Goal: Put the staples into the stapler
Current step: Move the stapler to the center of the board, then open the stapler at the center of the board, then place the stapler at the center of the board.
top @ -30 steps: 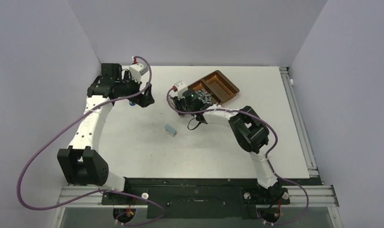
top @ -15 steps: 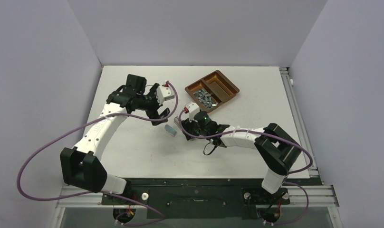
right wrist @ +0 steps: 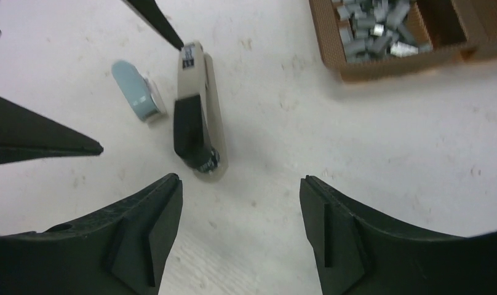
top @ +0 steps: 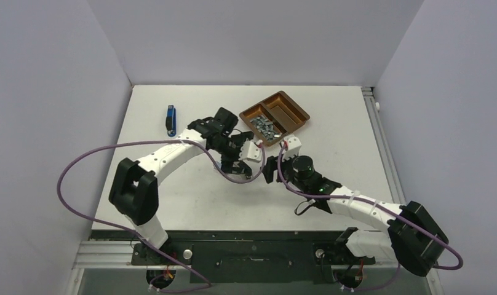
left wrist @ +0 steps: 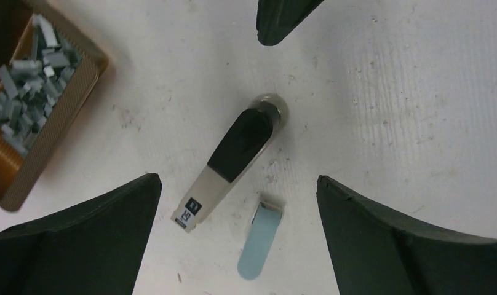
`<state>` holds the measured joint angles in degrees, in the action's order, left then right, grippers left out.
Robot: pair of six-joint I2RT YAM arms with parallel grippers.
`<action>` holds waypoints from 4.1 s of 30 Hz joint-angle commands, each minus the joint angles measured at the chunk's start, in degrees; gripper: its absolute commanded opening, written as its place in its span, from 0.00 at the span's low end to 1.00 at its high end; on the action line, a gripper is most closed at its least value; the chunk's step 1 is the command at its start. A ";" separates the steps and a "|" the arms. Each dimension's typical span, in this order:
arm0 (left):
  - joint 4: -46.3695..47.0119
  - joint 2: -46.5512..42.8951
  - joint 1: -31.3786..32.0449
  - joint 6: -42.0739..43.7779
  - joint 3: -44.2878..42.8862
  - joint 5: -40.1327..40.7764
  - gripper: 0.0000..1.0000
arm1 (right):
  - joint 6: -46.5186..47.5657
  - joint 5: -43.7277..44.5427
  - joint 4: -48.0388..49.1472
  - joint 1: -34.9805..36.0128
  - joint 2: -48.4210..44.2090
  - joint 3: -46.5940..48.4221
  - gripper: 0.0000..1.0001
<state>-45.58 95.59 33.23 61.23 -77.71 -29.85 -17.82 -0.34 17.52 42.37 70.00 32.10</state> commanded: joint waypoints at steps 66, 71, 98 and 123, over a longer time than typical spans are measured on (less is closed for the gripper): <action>-21.77 4.74 5.76 29.47 -18.76 -7.91 0.11 | 14.66 -5.64 49.27 5.62 19.55 -11.07 0.44; -22.80 5.16 5.74 28.91 -19.85 -8.35 0.09 | 13.76 -6.12 47.81 5.41 20.09 -11.00 0.21; -5.35 14.69 -13.31 16.51 -21.47 -2.63 0.08 | 5.07 3.38 52.56 10.23 21.90 -21.31 0.14; 1.70 11.19 -19.51 -20.50 -22.81 1.34 0.85 | 3.19 32.00 52.02 18.60 35.15 -11.08 0.38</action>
<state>-43.88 112.77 15.79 51.68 -98.35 -25.78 -14.37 26.13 65.60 60.55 106.43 21.71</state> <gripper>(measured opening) 0.719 0.410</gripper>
